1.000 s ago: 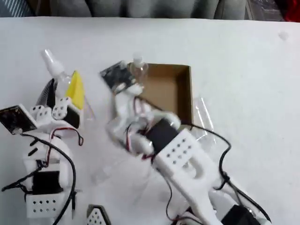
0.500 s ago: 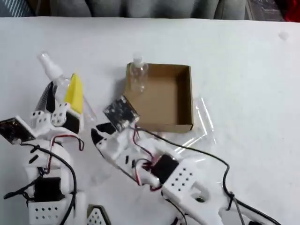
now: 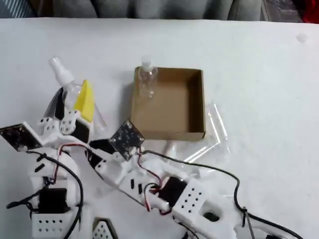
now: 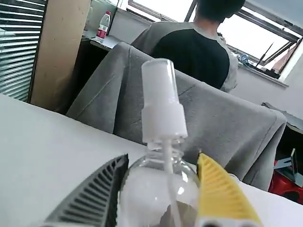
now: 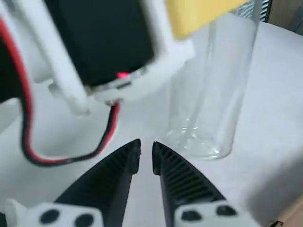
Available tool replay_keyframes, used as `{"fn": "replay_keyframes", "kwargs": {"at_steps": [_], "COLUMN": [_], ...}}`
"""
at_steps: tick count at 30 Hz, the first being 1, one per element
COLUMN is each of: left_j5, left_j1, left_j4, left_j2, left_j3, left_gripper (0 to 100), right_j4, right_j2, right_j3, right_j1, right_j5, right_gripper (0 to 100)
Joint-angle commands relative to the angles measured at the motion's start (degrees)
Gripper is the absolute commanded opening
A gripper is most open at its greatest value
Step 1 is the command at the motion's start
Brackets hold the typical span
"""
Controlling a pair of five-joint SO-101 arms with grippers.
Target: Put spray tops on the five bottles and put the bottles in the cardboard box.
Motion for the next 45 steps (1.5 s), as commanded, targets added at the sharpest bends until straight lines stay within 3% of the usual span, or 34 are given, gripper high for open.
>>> {"fn": "replay_keyframes", "kwargs": {"at_steps": [1, 7, 10, 30, 36, 40, 45], "left_j5": [0.2, -0.9, -4.5, -5.2, -5.4, -6.6, -9.6], "left_j1": [1.9, 2.4, 2.7, 2.8, 2.8, 2.3, 2.8], "left_j4": [2.4, 12.5, 13.0, 16.2, 11.9, 6.8, 6.3], "left_j2": [-1.7, -1.7, -1.7, -1.7, -1.6, -1.7, -1.7], "left_j3": [-0.8, -6.2, -6.2, -6.6, -1.0, 4.1, 5.8], "left_gripper": [2, 2, 2, 2, 2, 2, 2], "right_j4": [-1.4, -4.9, -5.1, -4.4, 6.0, 15.3, 24.8], "right_j2": [-1.7, 0.4, 2.1, 5.1, 3.7, -2.5, -13.5], "right_j3": [-0.8, -0.5, -0.7, -0.5, -1.6, -2.2, -2.4], "right_j1": [-0.2, 1.3, 1.4, 3.6, 3.7, 7.2, 11.6], "right_j5": [-0.3, -0.3, -0.3, -0.2, 0.2, 0.2, 0.3], "right_gripper": [1.5, 1.5, 1.5, 1.5, 1.5, 1.5, 1.5]}}
